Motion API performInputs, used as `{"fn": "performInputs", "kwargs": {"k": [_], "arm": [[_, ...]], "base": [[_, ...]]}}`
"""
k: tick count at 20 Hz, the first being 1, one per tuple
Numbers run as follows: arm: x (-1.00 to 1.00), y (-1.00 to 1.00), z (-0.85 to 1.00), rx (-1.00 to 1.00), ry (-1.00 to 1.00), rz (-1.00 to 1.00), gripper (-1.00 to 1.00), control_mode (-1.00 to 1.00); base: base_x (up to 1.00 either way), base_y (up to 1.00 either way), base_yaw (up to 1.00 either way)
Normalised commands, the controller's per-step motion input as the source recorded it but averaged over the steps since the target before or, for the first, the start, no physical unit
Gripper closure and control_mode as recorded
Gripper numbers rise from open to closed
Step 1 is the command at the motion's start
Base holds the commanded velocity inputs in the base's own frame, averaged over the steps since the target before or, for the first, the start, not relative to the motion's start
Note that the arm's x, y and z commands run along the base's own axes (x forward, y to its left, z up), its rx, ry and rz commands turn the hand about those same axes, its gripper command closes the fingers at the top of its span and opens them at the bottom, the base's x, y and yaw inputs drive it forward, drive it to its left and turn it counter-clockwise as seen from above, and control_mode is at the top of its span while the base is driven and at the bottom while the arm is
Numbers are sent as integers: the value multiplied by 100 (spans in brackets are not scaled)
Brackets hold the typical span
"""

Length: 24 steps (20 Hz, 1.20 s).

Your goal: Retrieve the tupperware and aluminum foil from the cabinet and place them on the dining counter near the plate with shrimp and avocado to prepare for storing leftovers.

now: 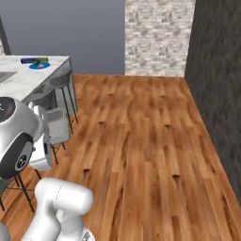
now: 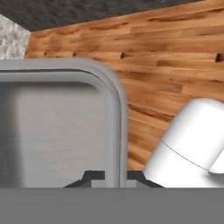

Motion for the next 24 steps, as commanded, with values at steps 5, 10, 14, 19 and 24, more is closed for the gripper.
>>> {"fn": "performInputs", "kwargs": {"k": [5,10,14,19,24], "arm": [[0,0,0,0,0,0,100,100],[0,0,0,0,0,0,100,100],[0,0,0,0,0,0,100,100],[0,0,0,0,0,0,100,100],[0,0,0,0,0,0,100,100]], "base": [[100,-54,43],[100,-43,44],[97,-38,44],[96,-41,47],[84,-54,46]]}}
